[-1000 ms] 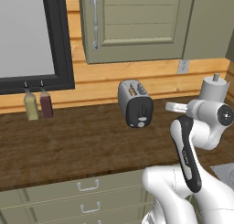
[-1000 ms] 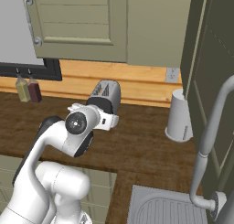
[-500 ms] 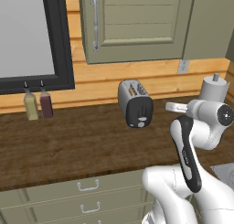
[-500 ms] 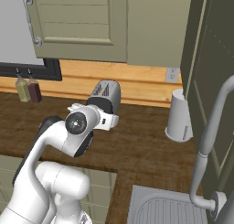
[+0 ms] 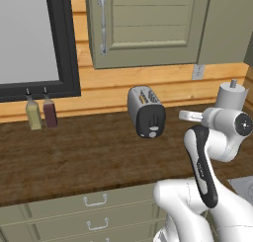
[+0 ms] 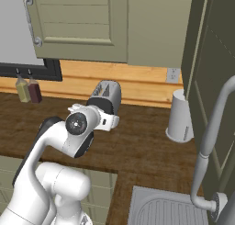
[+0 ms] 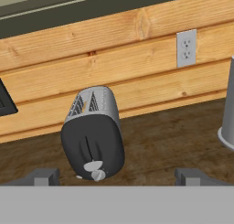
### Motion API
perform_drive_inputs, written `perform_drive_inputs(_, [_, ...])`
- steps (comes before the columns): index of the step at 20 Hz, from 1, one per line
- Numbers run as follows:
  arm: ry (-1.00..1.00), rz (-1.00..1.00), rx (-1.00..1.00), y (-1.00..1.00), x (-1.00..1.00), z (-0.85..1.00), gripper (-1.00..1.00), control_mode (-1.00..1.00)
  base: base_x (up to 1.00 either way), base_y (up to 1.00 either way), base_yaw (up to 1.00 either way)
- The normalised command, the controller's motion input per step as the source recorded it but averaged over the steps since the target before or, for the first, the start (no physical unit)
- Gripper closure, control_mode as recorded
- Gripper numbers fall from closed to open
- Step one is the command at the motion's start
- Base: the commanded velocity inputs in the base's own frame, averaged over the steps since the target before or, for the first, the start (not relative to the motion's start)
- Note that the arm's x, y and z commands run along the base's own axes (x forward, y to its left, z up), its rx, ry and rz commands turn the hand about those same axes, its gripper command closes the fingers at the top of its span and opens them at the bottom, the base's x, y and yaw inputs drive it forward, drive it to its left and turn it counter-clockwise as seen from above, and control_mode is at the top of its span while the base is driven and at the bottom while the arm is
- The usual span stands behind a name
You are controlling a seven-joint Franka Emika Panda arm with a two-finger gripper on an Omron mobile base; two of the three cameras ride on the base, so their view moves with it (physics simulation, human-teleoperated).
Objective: Start the toaster. Once the lever pops up, take the bread to the plate on the dining counter.
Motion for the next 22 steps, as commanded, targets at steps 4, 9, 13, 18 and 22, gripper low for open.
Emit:
perform_drive_inputs(4, [0.00,0.00,0.00,0.00,0.00,0.00,-1.00,-1.00,0.00,0.00,0.00])
perform_drive_inputs(9, [0.00,0.00,0.00,0.00,0.00,0.00,-1.00,-1.00,0.00,0.00,0.00])
perform_drive_inputs(13, [0.00,0.00,0.00,0.00,0.00,0.00,-1.00,-1.00,0.00,0.00,0.00])
perform_drive_inputs(18, [0.00,0.00,0.00,0.00,0.00,0.00,-1.00,-1.00,0.00,0.00,0.00])
perform_drive_inputs(22, [0.00,0.00,0.00,0.00,0.00,0.00,-1.00,-1.00,0.00,0.00,0.00])
